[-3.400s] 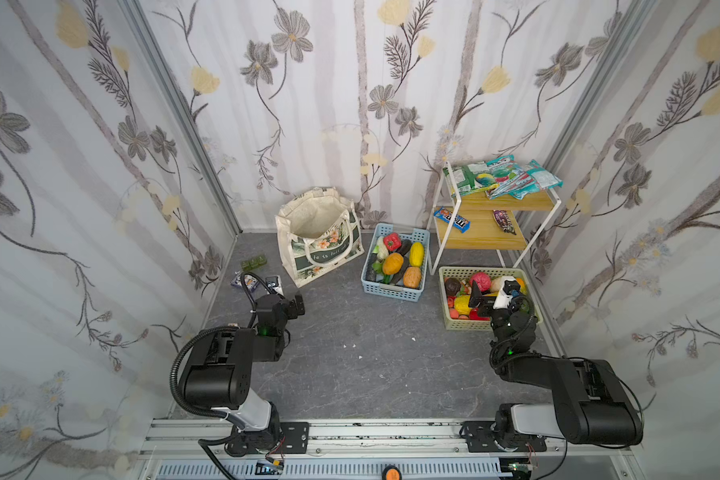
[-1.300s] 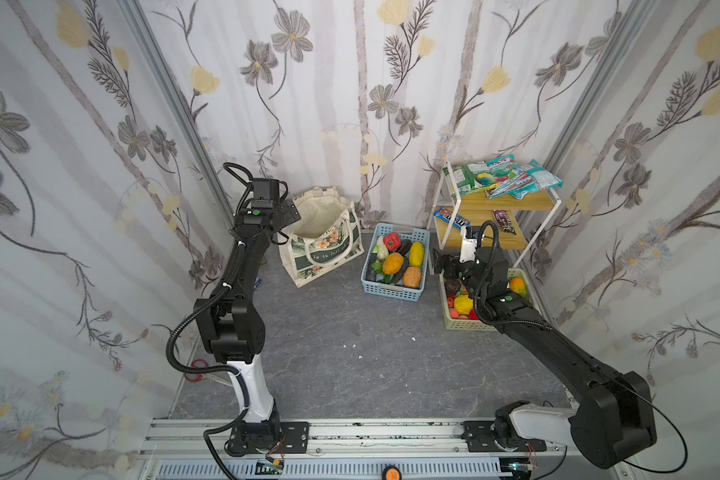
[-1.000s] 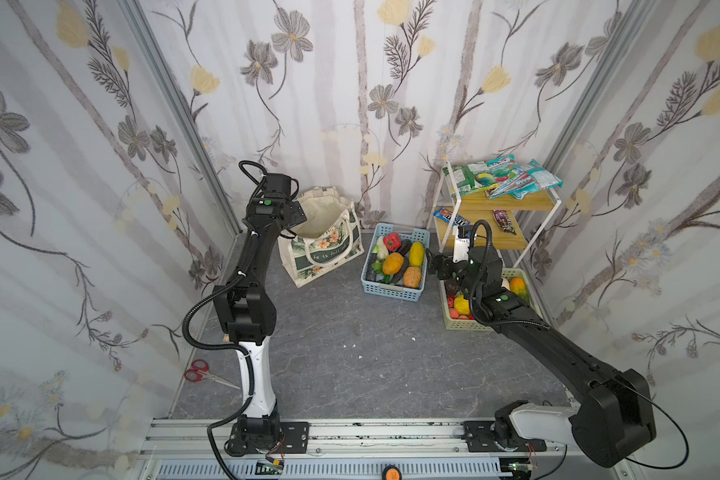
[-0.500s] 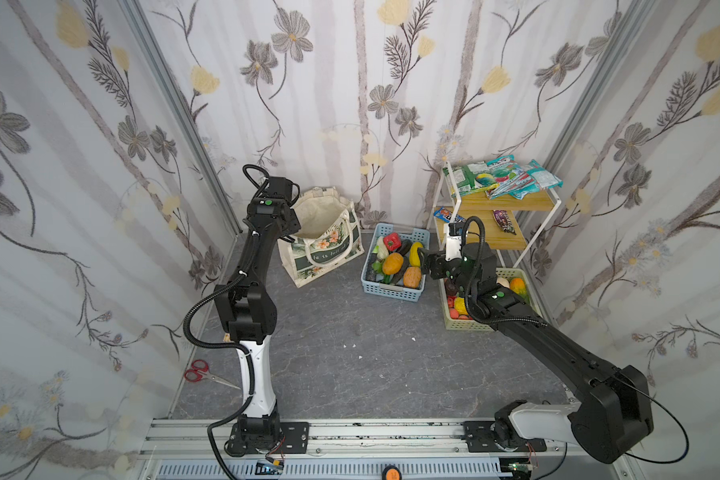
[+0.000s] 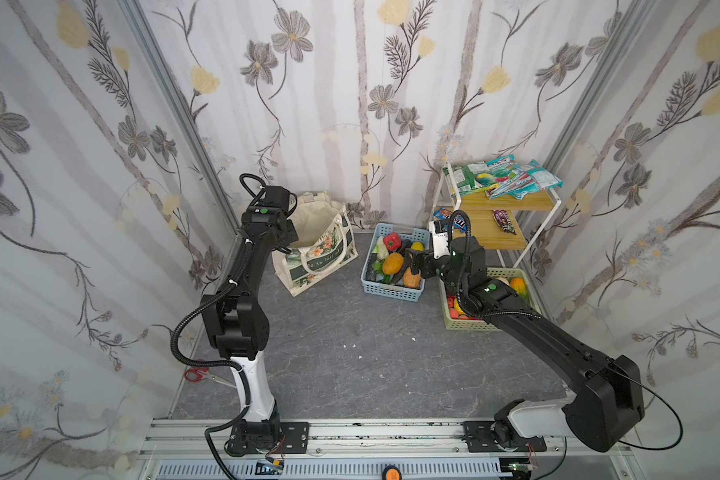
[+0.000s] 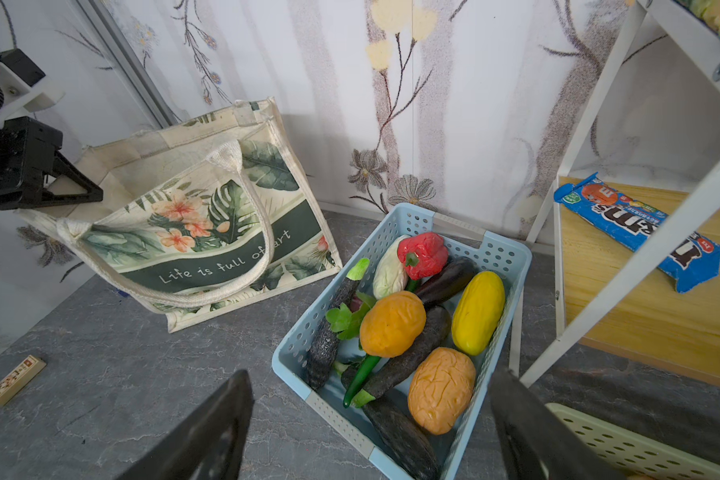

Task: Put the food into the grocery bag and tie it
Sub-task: 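Reach the left gripper to the tote bag handle while the right gripper approaches, then grasp the bag's rim edges with both grippers, left near side, right far side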

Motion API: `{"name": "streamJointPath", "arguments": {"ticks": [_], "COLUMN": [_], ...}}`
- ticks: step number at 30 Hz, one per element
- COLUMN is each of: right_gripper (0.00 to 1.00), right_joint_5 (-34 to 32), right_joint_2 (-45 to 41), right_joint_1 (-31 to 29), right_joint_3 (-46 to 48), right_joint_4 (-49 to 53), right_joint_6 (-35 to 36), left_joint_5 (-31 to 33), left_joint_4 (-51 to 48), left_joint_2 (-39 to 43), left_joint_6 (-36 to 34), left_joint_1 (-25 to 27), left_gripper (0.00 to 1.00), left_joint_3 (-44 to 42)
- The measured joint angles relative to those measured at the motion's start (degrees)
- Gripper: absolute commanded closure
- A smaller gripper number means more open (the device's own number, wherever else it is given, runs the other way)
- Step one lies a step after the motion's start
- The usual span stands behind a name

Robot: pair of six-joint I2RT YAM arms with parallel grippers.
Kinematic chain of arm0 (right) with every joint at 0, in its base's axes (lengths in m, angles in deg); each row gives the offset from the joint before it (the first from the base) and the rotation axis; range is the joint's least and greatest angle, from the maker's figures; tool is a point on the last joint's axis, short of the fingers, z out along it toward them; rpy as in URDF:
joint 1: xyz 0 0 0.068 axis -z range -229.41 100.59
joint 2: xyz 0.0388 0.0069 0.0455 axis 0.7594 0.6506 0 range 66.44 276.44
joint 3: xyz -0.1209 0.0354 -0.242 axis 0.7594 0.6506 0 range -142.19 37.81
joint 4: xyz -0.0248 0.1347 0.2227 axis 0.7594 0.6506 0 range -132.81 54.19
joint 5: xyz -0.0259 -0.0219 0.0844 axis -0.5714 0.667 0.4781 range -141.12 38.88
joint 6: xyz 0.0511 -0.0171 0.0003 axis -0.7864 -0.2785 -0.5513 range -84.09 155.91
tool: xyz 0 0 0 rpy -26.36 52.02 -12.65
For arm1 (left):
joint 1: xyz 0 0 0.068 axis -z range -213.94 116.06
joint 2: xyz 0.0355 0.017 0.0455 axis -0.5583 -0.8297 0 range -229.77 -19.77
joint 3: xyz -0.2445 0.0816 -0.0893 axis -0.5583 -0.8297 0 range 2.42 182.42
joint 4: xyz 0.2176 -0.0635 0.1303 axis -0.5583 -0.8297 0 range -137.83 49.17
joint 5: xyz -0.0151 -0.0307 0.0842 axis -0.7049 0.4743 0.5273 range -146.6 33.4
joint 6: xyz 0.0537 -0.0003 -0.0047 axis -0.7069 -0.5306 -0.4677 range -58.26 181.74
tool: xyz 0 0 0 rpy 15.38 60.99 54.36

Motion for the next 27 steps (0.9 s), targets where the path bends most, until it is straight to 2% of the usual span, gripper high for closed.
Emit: {"name": "streamJointPath", "arguments": {"ticks": [6,11,19,21,27], "right_gripper": [0.14,0.16,0.17,0.2,0.28], "right_joint_5": [2.8,6.7,10.5,11.1,12.8], "right_joint_2": [5.6,12.3,21.6,23.8,30.6], "right_joint_1": [-2.9,-6.2,-10.2,-10.9,-11.9], "right_joint_3": [-8.8,-17.3,-29.2,-31.7,-38.0], "right_joint_4": [3.7,7.1,8.6,8.9,12.3], "right_joint_6": [-5.3,-13.0,-21.6,-23.1,-25.0], "left_joint_5": [-0.6,-0.8,0.1,0.6,1.7], "left_joint_4": [1.2,2.0,2.4,2.5,2.9], "left_joint_2": [9.0,16.5,22.4,23.5,26.4], "left_joint_6": [1.8,4.7,8.0,8.8,10.6], "left_joint_1": [2.7,4.8,9.5,10.4,11.2], "left_gripper": [1.0,1.0,0.98,0.94,0.92], "left_joint_3": [-11.0,-19.0,-25.5,-26.9,-29.8]}}
